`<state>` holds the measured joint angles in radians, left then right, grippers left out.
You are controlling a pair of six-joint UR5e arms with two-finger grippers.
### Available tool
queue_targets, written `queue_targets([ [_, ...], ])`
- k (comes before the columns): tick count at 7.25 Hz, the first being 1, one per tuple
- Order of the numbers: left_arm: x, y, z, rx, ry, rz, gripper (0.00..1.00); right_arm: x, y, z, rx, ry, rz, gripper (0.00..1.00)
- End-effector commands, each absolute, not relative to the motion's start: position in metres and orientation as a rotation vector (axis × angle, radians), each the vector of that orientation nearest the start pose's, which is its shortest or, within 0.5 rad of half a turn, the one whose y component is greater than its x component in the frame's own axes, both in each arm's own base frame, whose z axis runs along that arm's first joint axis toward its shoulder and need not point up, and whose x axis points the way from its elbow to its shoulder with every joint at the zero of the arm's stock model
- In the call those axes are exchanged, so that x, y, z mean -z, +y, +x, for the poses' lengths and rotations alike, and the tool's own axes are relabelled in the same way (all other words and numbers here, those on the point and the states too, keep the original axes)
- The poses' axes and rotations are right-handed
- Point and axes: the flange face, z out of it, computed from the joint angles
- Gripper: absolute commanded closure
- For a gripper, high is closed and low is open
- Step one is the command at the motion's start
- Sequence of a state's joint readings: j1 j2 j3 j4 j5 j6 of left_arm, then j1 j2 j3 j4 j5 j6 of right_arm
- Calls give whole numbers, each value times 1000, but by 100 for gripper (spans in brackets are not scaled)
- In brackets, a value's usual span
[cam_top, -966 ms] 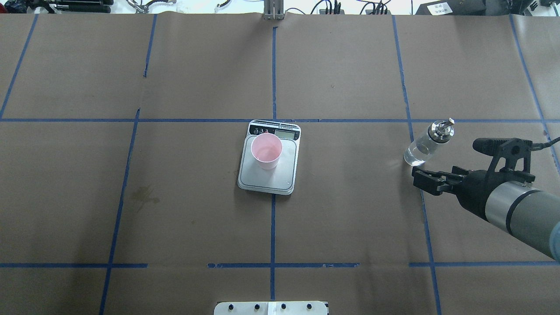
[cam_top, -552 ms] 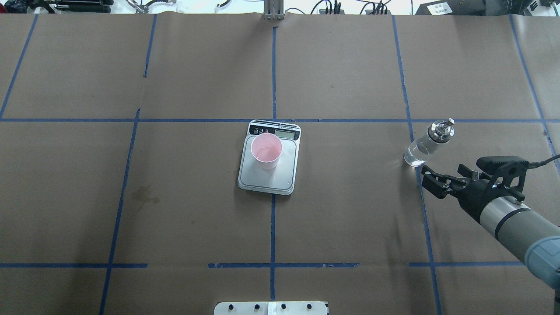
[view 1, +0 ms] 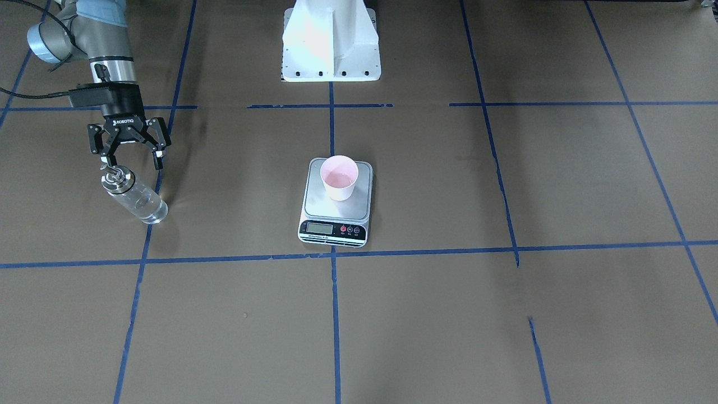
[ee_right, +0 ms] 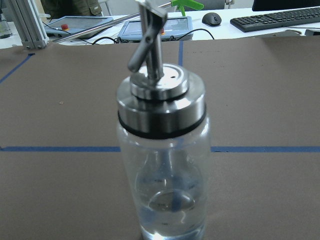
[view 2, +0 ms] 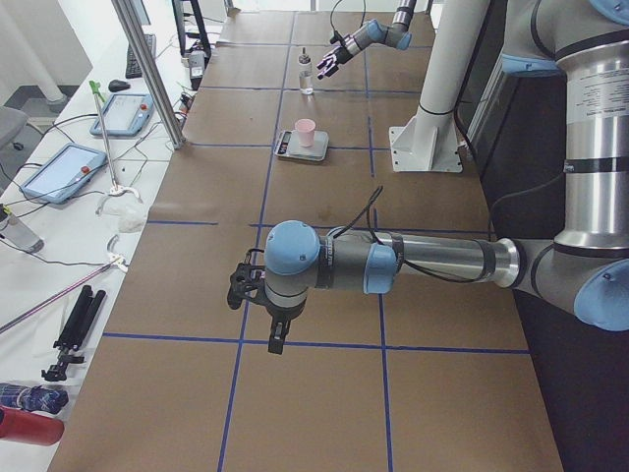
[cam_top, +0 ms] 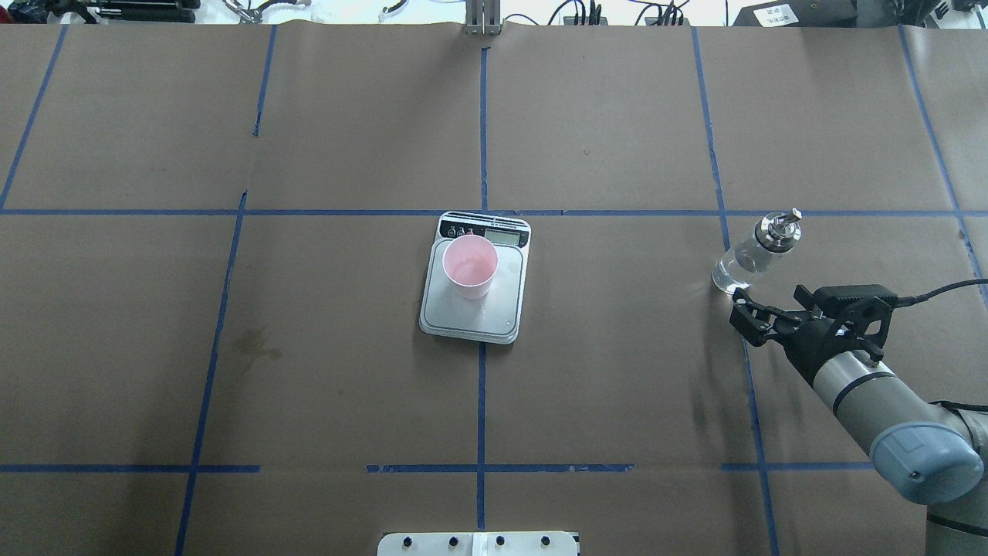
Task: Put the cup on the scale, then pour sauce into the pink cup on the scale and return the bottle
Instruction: 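Reach the right gripper to the glass sauce bottle and grasp it, then lift the bottle with the right gripper and carry it over the cup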
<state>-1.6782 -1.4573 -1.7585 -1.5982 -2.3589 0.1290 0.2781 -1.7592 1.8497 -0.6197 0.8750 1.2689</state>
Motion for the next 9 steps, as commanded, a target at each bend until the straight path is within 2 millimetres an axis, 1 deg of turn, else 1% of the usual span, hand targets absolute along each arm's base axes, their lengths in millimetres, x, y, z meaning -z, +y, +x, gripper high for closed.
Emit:
queue_targets([
  [1,-615,-440,-110,-61,771,190,0,-490,-313,-365,-345,-763,933,0],
  [2,-614,-441,-111,-61,771,191,0,-488,-314,-365,-338,-756,945,0],
  [5,-615,-440,-110,-62,771,190,0,-485,-323,-358,-346,-710,1007,0],
  [7,-615,-440,-110,-62,771,190,0,-475,-328,-361,-363,-703,1041,0],
  [9,-615,-440,-110,-62,771,190,0,-475,-333,-356,-372,-692,1049,0],
])
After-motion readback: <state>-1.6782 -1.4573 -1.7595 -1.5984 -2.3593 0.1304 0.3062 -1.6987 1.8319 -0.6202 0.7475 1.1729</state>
